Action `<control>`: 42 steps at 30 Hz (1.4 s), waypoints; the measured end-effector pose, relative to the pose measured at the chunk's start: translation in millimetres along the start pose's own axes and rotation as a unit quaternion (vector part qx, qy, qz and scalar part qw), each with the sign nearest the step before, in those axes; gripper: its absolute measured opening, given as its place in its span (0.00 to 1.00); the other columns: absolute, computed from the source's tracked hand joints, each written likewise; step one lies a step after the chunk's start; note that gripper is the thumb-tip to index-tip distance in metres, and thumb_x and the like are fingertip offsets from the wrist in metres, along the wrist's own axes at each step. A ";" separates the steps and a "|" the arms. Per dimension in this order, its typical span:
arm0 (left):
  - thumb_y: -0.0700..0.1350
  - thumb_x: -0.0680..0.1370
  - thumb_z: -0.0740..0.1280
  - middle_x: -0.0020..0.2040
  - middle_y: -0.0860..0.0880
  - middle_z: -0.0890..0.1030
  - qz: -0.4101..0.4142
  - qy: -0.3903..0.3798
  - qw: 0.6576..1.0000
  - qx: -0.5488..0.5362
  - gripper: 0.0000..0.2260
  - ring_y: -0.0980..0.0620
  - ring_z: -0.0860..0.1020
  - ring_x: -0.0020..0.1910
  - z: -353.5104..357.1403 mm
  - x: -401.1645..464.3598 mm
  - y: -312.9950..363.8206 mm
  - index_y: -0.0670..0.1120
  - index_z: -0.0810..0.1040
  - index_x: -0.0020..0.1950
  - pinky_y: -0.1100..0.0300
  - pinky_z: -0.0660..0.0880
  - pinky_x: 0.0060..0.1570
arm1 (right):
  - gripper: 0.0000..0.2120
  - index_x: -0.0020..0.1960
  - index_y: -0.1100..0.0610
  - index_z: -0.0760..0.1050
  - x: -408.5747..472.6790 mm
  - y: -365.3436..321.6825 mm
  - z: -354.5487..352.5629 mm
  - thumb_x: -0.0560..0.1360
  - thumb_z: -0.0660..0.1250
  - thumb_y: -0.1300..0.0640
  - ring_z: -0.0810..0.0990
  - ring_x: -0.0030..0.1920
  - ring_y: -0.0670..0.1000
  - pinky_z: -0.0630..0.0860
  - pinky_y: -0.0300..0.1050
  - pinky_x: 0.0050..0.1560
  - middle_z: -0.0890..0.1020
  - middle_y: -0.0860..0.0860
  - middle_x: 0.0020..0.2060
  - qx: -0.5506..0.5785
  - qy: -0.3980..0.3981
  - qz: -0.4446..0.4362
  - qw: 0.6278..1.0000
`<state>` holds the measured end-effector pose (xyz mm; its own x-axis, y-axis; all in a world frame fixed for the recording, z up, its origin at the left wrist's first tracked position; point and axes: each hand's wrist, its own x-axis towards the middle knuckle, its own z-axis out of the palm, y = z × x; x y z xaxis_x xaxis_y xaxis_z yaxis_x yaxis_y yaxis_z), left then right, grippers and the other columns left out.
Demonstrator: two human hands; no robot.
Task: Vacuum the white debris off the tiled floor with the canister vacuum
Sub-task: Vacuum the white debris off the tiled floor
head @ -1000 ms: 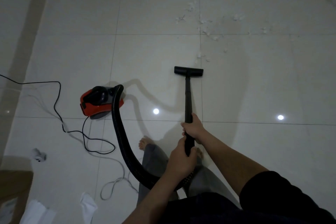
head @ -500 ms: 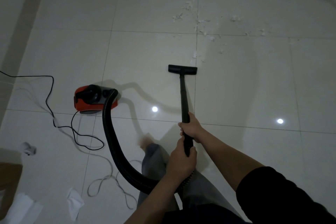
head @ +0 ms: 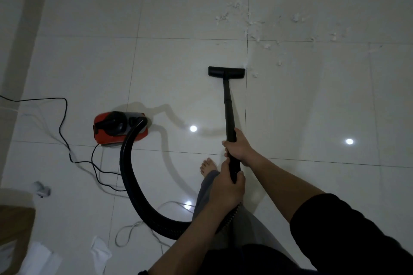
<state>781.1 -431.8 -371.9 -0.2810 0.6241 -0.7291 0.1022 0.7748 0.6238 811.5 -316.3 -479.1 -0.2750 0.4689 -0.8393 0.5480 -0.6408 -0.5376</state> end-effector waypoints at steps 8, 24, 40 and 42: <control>0.47 0.81 0.58 0.47 0.55 0.77 0.005 -0.018 1.000 0.020 0.21 0.61 0.76 0.42 -22.3 31.6 14.5 0.49 0.59 0.74 0.71 0.71 0.41 | 0.34 0.79 0.52 0.52 33.2 -24.7 3.9 0.79 0.65 0.63 0.77 0.33 0.50 0.78 0.44 0.35 0.75 0.56 0.48 0.005 0.009 -0.004 1.000; 0.53 0.79 0.57 0.58 0.46 0.79 -0.029 -0.007 0.999 0.015 0.23 0.44 0.77 0.57 -39.7 92.6 54.4 0.54 0.58 0.73 0.41 0.71 0.62 | 0.37 0.79 0.45 0.50 81.4 -79.4 -10.0 0.78 0.66 0.57 0.83 0.38 0.52 0.82 0.48 0.41 0.80 0.55 0.50 -0.036 0.037 0.008 0.999; 0.51 0.79 0.59 0.47 0.53 0.81 -0.026 0.026 0.999 0.005 0.23 0.54 0.79 0.43 -37.3 150.5 118.0 0.52 0.61 0.73 0.46 0.75 0.57 | 0.38 0.81 0.49 0.45 120.6 -145.8 -50.5 0.80 0.64 0.61 0.78 0.33 0.52 0.78 0.43 0.33 0.76 0.57 0.55 -0.013 0.012 0.010 1.000; 0.49 0.80 0.59 0.57 0.48 0.79 -0.021 0.025 0.999 -0.002 0.22 0.50 0.79 0.53 -40.2 157.0 122.6 0.52 0.60 0.74 0.47 0.73 0.61 | 0.38 0.81 0.49 0.45 125.1 -152.8 -53.8 0.80 0.64 0.62 0.78 0.33 0.51 0.77 0.41 0.32 0.77 0.57 0.55 -0.013 0.009 0.015 1.000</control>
<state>711.2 -242.9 -398.6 -0.3331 0.5851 -0.7394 0.0852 0.7997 0.5944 735.9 -127.1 -497.6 -0.2442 0.4614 -0.8530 0.5763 -0.6383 -0.5103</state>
